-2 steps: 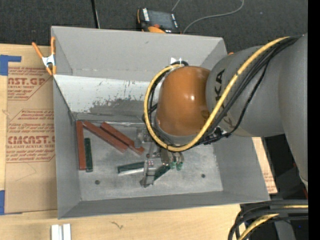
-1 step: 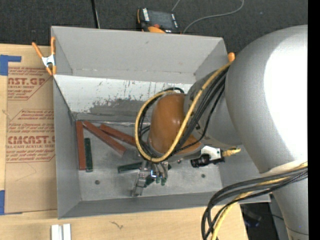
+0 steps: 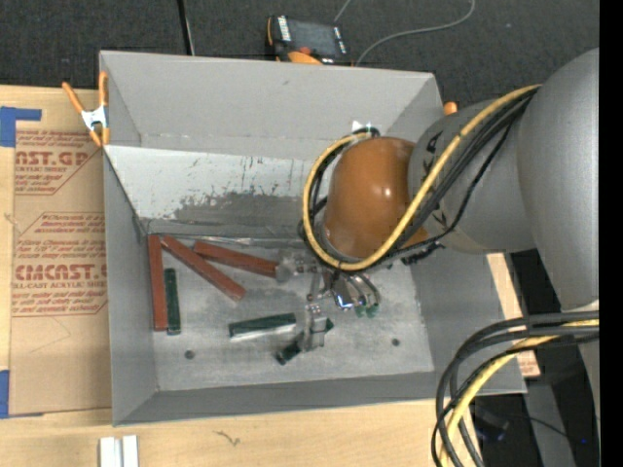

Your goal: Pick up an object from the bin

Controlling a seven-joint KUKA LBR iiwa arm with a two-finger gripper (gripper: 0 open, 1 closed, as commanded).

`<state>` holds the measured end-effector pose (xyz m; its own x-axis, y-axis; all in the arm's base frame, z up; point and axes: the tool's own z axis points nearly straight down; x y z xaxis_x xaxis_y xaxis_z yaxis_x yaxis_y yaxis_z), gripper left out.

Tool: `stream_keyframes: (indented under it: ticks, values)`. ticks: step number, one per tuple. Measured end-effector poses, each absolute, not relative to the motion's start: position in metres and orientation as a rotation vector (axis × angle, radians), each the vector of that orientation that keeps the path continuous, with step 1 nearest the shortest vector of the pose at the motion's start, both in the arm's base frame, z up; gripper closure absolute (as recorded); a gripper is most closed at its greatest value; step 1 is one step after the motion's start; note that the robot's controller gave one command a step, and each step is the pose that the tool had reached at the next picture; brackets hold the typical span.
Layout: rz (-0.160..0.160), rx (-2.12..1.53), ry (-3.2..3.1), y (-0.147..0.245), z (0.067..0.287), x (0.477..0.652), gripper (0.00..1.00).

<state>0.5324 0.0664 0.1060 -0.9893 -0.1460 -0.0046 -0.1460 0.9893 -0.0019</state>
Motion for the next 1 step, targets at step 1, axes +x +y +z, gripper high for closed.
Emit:
stream_keyframes:
  ticks: [1]
  values:
    - [0.002, -0.083, 3.144, 0.1066, 0.0684, 0.501, 0.0]
